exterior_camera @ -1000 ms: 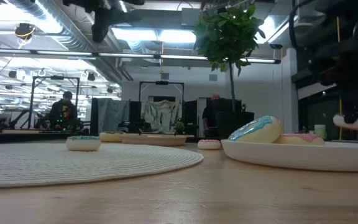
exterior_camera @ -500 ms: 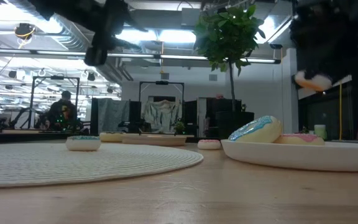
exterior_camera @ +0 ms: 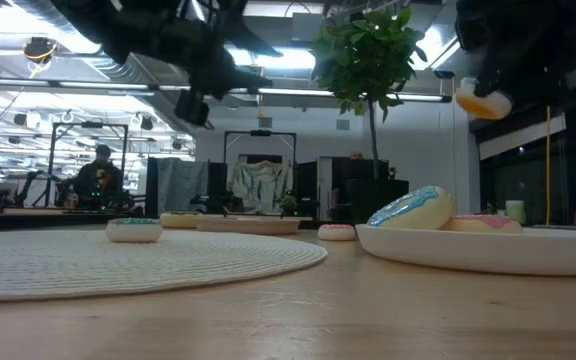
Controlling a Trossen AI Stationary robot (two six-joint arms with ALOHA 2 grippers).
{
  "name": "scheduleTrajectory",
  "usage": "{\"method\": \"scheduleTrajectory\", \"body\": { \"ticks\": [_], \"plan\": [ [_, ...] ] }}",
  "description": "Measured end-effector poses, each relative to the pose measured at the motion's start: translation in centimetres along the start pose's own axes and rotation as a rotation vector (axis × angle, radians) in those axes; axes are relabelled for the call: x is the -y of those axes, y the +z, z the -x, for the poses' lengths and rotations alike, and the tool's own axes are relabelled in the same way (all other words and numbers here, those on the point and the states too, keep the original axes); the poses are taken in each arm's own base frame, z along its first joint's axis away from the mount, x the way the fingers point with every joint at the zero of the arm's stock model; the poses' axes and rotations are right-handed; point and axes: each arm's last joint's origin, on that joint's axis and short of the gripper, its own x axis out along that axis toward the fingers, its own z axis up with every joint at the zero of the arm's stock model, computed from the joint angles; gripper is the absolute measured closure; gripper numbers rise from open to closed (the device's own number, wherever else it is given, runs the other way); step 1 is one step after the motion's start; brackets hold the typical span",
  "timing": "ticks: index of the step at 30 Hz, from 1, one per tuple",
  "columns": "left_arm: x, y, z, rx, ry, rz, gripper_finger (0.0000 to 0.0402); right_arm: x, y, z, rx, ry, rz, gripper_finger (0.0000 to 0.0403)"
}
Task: Pick & Place donuts
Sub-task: Put the small purple donut on the brown plate
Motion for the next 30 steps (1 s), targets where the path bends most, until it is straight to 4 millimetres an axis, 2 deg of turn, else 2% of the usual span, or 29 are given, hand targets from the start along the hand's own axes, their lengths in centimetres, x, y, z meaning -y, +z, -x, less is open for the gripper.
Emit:
{"method": "scheduleTrajectory", "body": {
  "ticks": [6,18,30],
  "plan": [
    [-1.1,-0.2,-2.0,-0.016,0.011,0.113,0.0256,-0.7,0.5,0.4,0.025,0.053,0.054,0.0212],
    [0.9,-0.1,-7.4,-0.049,0.001,0.105,0.0256,-1.0,0.6,0.5,0.015,0.084,0.142,0.0212],
    [3.0,-0.4,-12.4,-0.181,-0.044,0.102,0.0256,-1.0,0.6,0.5,0.007,0.091,0.170,0.0212]
  ]
}}
